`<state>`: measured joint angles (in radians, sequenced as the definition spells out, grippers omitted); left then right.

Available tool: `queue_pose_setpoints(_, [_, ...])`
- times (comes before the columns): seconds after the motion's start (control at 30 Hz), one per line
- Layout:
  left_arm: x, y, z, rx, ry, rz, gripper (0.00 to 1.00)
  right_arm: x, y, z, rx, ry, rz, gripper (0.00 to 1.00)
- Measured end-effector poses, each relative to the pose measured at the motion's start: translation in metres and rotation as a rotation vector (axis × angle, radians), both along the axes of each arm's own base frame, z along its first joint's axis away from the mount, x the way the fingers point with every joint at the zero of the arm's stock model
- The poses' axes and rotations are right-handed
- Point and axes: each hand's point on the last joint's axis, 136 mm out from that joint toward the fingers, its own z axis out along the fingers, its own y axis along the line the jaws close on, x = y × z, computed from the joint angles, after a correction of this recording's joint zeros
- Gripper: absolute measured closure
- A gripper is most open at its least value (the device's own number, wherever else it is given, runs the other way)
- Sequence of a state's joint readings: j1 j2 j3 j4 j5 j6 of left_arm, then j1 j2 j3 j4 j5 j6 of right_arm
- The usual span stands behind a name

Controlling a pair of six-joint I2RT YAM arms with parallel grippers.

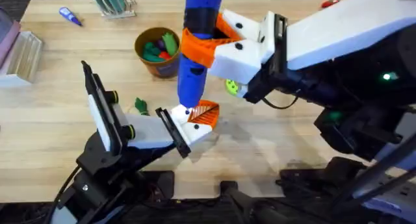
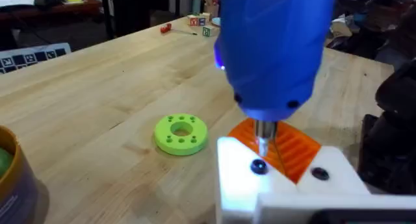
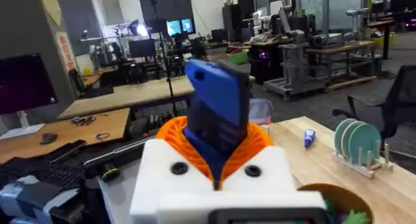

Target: Pick up the gripper from the table and insert it into the empty holder that is missing its gripper. Then pick up a screw, insert it into the mounting hole, and use the screwdriver to tighten it. Finally, clean up the table by picking up the vegetable and placing it into the bucket.

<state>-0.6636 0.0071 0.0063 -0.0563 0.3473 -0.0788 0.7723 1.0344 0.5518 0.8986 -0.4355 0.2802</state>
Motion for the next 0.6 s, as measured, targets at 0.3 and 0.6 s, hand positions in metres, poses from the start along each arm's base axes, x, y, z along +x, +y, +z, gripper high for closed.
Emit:
queue_pose_setpoints(0.3, [0.0000, 0.0000, 0.0000, 0.000, 0.000, 0.000, 0.993, 0.0010, 0.0010, -0.0018, -0.004, 0.003, 0.000, 0.978])
queue_pose_setpoints(0.6, [0.0000, 0.0000, -0.0001, 0.000, 0.000, 0.000, 0.993, 0.0041, 0.0040, -0.0070, -0.013, 0.013, 0.000, 0.978])
